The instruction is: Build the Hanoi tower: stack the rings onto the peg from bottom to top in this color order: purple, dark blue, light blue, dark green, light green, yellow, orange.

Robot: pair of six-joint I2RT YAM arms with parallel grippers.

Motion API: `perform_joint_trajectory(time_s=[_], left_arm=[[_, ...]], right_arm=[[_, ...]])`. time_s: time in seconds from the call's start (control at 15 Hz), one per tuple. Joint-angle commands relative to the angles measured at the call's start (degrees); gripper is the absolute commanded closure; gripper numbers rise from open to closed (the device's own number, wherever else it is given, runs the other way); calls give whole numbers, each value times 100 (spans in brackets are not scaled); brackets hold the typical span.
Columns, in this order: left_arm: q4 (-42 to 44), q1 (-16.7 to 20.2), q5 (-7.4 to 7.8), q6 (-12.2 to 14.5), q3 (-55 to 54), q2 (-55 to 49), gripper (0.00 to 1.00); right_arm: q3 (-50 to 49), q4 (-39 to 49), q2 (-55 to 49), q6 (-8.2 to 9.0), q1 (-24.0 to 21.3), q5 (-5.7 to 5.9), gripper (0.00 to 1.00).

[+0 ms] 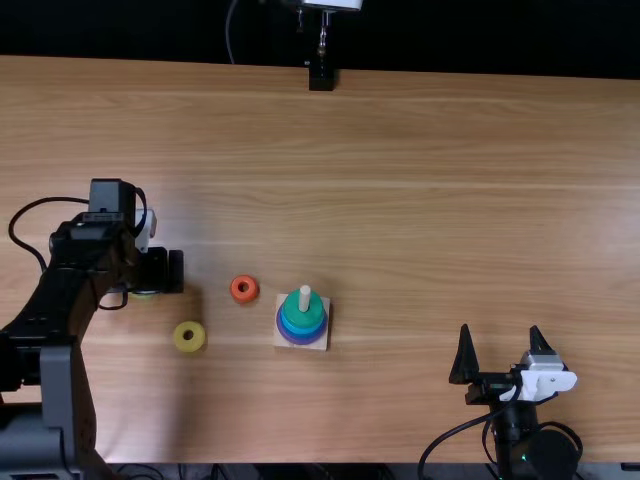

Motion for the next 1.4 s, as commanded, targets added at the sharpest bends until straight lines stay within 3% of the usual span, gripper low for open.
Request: perform_joint_trajectory(time_s=[0.0,0.2,0.27,0.33,0.4,0.53,0.6,0.87,1.33], left_arm=[[-7,-40,33,-2,-91,145,0],[-18,-75,23,-2,-91,145,0],[3,-110,12,-2,-91,136,25],[14,-128,12,-2,-100,127,72],[14,-163,-51,9,-100,119,100],[-28,-189,-420,9,-74,101,100],[-70,-189,-473,9,-39,92,100],[-819,-365,-484,30,436,-48,100],[-2570,-1173,-431,83,1992,-760,100]], right_arm=[[-58,-31,-69,-22,-25,-40,0],[-58,-31,-69,-22,-25,-40,0],[-58,-31,-69,-22,-25,-40,0],[-58,-31,-69,-22,-25,-40,0],[-58,-31,-69,-22,-25,-40,0],[-58,-31,-69,-22,-25,-40,0],[-58,-31,-69,-22,-25,-40,0],[-58,-31,-69,-22,-25,-40,0],[-58,-31,-69,-22,-25,-40,0]])
